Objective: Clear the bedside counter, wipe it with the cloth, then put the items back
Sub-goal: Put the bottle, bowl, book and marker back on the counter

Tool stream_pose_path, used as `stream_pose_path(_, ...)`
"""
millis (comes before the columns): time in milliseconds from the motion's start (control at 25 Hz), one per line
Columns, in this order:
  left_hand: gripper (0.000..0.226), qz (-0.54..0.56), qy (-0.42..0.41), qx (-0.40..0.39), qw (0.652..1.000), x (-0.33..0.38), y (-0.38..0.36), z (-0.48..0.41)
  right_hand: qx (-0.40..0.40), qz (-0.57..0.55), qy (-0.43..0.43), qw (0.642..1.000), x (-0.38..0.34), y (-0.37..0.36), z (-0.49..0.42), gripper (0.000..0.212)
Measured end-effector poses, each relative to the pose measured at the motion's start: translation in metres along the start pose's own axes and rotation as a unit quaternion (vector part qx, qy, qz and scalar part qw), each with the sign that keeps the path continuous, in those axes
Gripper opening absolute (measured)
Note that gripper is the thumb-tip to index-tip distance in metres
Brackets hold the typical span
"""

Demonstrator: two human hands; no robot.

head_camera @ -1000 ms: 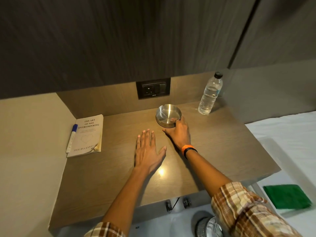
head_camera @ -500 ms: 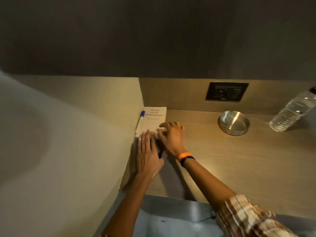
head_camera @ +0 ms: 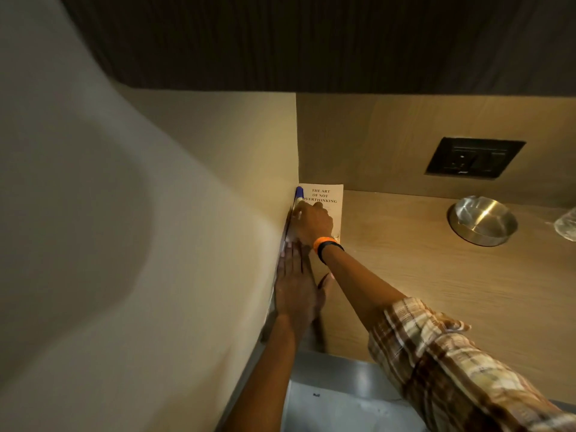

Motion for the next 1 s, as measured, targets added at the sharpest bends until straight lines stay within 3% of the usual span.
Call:
stream_pose_path(200, 0.095, -0.036, -0.002, -0.003, 0.999, 0.003, -0.001, -0.003, 0.053, -0.062, -0.030, 0.996, 0.061, 0.037, 0.006, 0.028)
stream_pose_path(280, 0.093, -0.047, -0.022, 0.027, 0.998, 0.012, 0.001, -0.003, 0.104, -0.081, -0.057, 0.990, 0.098, 0.058, 0.019, 0.024)
stream_pose_path(480, 0.089, -0.036, -0.107, -0.003, 0.994, 0.062, -0.014, -0.010, 0.158, -0.091, -0.101, 0.978, 0.160, 0.091, 0.050, 0.023)
stream_pose_path(720, 0.089, -0.050, -0.147, -0.045, 0.987, 0.106, -0.038, -0.019, 0.148, 0.029, -0.086, 0.985, 0.165, 0.092, 0.057, 0.023)
stream_pose_path(1000, 0.091, -0.039, -0.138, -0.048, 0.988, 0.107, -0.044, -0.020, 0.173, 0.018, -0.122, 0.977, 0.166, 0.093, 0.054, 0.029)
Point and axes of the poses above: each hand's wrist, its own z-axis away from the middle knuckle, its own y-axis out of the back of the hand, x = y × z, the point moved 4 cm from there along -z, towards the middle knuckle, and after that the axes turned 2 degrees about z, right-handed, at the moved point
